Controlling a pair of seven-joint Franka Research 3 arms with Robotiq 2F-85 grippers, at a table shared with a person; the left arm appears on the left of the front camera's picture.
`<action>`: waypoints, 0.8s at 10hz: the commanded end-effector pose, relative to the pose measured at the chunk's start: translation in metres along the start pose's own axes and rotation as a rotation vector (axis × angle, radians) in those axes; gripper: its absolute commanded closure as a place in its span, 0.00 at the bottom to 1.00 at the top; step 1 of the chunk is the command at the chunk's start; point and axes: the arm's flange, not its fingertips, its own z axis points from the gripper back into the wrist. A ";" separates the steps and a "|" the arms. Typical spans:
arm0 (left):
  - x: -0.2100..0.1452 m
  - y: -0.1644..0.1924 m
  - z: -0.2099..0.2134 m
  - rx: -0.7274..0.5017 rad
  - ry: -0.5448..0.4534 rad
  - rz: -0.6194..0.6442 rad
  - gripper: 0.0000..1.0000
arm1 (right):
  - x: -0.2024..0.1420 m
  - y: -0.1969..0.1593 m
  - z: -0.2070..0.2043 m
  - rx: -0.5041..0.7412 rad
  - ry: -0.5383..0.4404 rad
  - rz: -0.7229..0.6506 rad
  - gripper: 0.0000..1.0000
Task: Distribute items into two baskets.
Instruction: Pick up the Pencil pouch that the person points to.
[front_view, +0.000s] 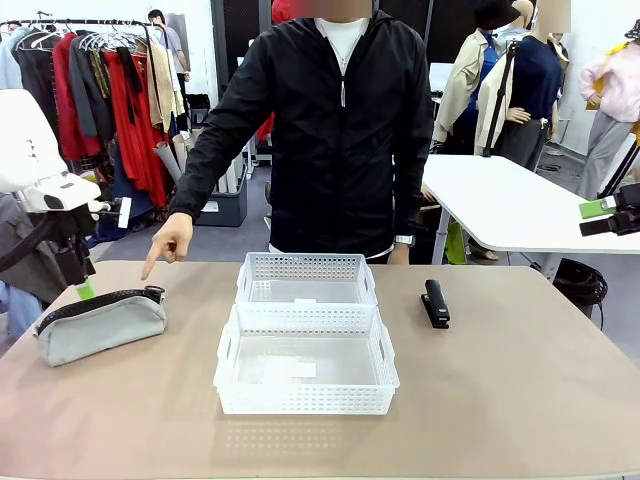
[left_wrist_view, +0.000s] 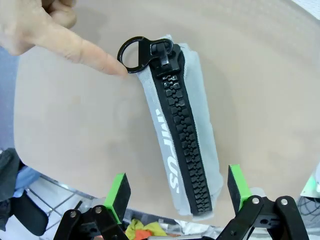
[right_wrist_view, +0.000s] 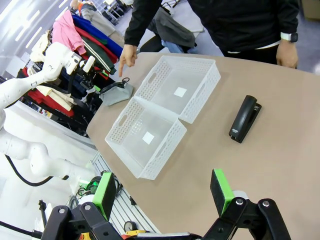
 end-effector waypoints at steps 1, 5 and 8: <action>-0.005 -0.006 -0.018 0.027 0.016 -0.031 0.00 | 0.000 0.002 -0.001 0.008 -0.008 -0.003 0.00; 0.000 -0.010 -0.048 0.008 0.031 -0.040 0.00 | 0.000 0.002 -0.001 0.008 -0.008 -0.003 0.00; -0.001 -0.012 -0.068 0.006 0.028 -0.037 0.00 | 0.000 0.002 -0.001 0.008 -0.008 -0.003 0.00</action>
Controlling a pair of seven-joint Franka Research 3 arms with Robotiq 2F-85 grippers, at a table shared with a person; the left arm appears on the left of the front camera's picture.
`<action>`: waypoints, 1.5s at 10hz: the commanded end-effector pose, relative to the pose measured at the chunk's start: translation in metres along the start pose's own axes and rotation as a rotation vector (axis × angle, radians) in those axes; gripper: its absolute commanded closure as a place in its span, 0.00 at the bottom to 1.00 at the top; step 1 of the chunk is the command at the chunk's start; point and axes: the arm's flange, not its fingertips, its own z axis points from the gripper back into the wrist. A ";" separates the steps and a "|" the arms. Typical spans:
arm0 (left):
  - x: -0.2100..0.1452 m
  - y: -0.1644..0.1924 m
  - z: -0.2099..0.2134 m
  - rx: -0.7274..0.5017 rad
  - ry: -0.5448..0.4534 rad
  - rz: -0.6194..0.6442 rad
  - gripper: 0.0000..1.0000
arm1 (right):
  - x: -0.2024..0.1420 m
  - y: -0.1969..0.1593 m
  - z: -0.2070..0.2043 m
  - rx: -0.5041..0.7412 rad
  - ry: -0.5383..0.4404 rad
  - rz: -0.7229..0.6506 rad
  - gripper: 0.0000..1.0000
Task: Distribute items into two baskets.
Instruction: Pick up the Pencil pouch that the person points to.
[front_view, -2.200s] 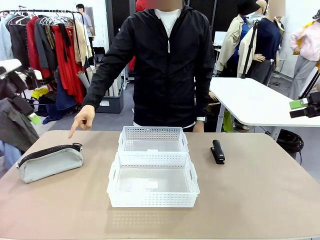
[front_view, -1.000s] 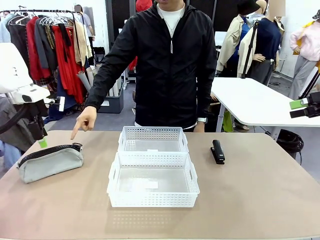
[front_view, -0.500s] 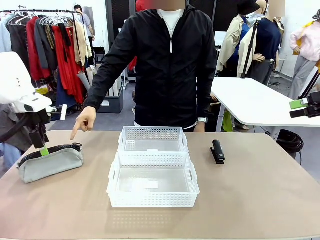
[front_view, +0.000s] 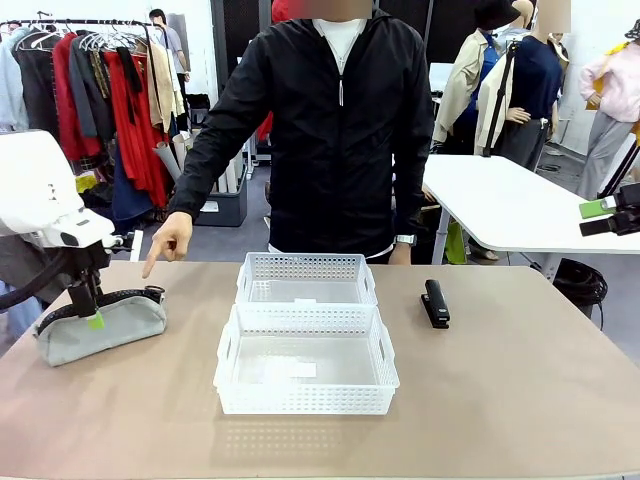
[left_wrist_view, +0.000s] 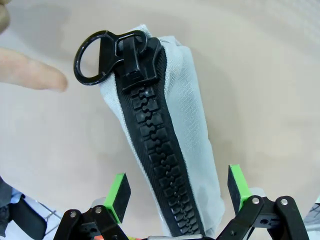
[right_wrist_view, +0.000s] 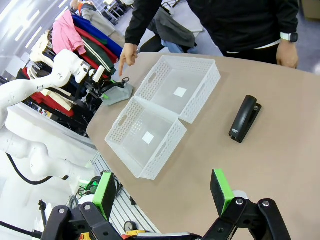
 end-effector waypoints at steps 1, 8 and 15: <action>-0.003 -0.002 -0.013 0.018 0.005 -0.015 0.00 | 0.000 0.002 -0.001 0.008 -0.008 -0.003 0.00; 0.000 0.000 -0.019 -0.018 0.015 -0.012 0.56 | 0.000 0.002 -0.001 0.008 -0.008 -0.003 0.00; 0.001 -0.001 -0.020 -0.007 0.068 0.049 1.00 | 0.000 0.002 -0.001 0.008 -0.008 -0.003 0.00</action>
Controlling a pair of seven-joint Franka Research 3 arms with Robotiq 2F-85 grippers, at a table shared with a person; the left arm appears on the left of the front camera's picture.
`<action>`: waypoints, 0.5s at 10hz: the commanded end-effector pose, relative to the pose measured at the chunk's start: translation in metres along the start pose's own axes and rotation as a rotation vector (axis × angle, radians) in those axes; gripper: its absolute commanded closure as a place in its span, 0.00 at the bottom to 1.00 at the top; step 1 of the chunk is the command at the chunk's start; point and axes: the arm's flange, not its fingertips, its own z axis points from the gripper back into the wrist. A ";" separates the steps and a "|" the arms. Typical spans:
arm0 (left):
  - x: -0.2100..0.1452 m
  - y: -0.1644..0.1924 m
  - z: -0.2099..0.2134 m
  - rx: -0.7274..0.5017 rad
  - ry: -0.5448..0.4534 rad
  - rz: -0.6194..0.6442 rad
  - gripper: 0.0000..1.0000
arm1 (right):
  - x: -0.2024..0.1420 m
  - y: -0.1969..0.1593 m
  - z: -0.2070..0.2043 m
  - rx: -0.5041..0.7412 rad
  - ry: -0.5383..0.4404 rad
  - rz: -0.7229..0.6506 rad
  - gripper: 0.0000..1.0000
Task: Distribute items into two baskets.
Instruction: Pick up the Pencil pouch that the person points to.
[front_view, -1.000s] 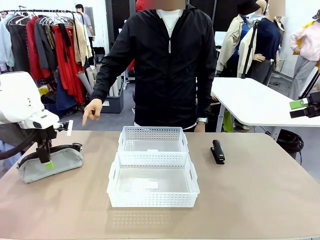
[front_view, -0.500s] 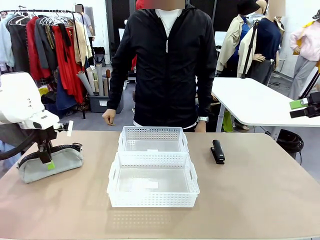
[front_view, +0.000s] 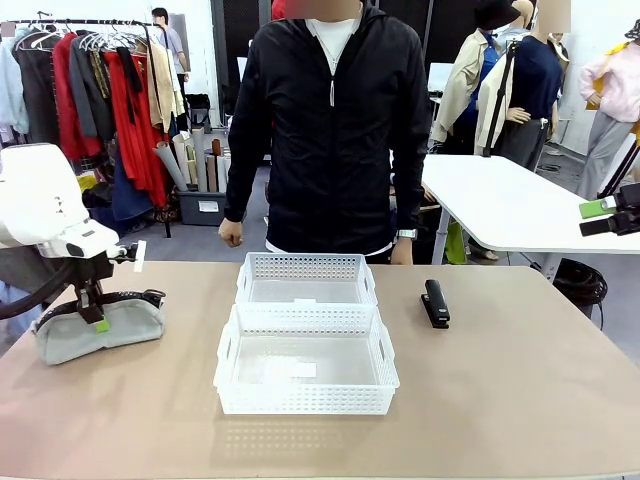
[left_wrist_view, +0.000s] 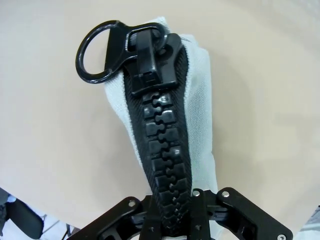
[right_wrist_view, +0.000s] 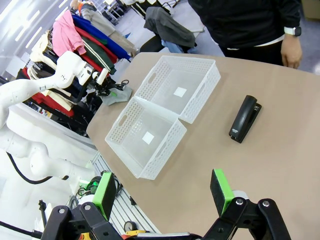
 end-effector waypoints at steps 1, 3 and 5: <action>0.000 0.000 0.000 -0.002 -0.010 -0.015 1.00 | 0.000 0.002 -0.001 0.008 -0.008 -0.003 0.00; 0.000 0.000 0.000 -0.002 -0.010 -0.015 1.00 | 0.000 0.002 -0.001 0.008 -0.008 -0.003 0.00; 0.000 0.000 0.000 -0.002 -0.010 -0.015 1.00 | 0.000 0.002 -0.001 0.008 -0.008 -0.003 0.00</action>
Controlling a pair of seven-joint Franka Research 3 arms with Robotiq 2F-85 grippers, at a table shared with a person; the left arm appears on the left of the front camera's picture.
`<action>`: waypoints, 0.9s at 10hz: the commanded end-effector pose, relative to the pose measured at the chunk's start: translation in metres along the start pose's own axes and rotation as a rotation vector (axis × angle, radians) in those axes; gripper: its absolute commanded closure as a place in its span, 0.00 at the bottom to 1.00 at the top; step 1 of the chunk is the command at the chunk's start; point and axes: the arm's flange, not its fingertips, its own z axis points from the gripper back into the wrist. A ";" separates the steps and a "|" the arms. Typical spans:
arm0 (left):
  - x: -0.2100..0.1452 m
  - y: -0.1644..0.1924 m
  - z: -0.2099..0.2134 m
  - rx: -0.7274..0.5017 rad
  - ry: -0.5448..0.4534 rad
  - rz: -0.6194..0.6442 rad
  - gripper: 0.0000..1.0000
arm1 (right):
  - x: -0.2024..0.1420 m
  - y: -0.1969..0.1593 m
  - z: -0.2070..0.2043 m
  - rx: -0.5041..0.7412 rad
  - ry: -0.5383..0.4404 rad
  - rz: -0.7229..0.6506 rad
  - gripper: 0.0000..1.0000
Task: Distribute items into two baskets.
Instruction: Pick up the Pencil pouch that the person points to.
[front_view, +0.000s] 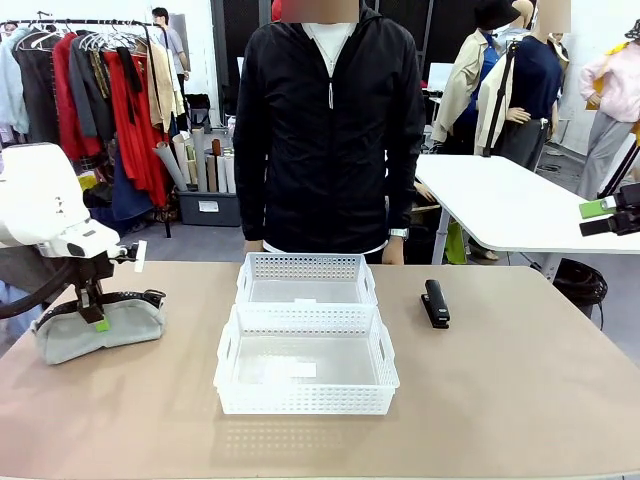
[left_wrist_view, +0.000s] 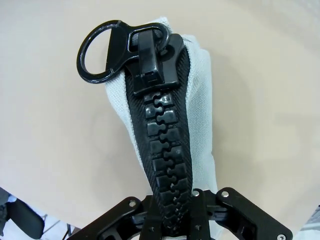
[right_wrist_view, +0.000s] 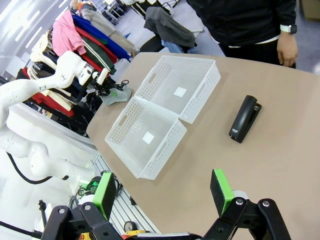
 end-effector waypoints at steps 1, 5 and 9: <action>-0.001 0.000 0.000 -0.003 -0.011 -0.011 1.00 | 0.000 0.002 -0.001 0.008 -0.008 -0.003 0.00; 0.004 -0.004 0.041 -0.006 0.023 -0.010 1.00 | 0.000 0.002 -0.001 0.008 -0.008 -0.003 0.00; 0.013 -0.011 0.117 -0.020 0.072 -0.029 1.00 | 0.000 0.002 -0.001 0.008 -0.008 -0.003 0.00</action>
